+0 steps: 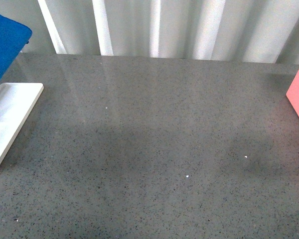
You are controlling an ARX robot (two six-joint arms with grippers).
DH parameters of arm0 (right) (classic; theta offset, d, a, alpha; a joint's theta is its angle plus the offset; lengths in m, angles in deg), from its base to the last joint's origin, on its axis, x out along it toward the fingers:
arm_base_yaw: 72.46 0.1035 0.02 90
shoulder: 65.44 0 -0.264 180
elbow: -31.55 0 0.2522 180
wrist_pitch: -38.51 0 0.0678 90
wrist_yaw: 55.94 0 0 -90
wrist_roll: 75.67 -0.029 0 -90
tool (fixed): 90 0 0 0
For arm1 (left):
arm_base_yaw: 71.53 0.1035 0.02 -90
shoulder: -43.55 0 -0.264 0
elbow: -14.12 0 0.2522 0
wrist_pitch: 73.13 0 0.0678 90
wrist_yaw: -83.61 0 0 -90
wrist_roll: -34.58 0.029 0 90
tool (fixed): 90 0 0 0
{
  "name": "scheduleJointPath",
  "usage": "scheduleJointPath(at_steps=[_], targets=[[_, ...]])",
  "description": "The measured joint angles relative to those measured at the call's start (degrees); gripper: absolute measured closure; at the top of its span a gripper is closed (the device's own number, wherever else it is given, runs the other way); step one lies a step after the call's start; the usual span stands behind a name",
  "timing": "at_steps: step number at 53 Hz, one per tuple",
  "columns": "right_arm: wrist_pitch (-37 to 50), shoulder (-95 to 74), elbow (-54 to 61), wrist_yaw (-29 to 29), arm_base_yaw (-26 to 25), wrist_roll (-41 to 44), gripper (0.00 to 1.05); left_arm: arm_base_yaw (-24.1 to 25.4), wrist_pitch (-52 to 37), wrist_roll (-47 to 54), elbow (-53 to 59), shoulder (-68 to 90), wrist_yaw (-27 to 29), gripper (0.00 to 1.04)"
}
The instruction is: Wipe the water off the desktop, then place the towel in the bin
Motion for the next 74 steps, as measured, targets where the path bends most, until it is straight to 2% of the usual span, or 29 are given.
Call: scheduleJointPath(at_steps=[74], targets=[[0.0,0.0,0.0,0.0,0.0,0.0,0.07,0.0,0.0,0.0,0.0,0.0,0.0,0.07]])
